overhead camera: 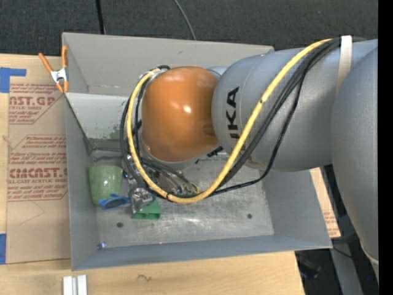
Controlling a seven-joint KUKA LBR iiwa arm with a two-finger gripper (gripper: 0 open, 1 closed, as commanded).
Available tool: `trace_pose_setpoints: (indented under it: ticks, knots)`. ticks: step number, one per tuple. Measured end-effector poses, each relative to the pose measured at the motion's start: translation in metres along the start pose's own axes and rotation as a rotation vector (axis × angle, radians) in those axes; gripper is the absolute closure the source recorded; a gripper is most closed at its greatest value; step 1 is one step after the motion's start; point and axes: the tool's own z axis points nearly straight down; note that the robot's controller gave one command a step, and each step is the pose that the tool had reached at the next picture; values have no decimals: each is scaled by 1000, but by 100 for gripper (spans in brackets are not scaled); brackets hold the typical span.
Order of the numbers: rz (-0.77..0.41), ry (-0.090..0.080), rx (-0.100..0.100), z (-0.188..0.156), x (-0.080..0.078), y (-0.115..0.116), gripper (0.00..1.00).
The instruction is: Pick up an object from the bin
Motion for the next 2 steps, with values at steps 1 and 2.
trace_pose_setpoints:
  ticks: [1, 2]
  knots:
    - [424, 11, 4, 73, -38, -13, 100]
    - [489, 1, -1, 126, -15, -24, 100]
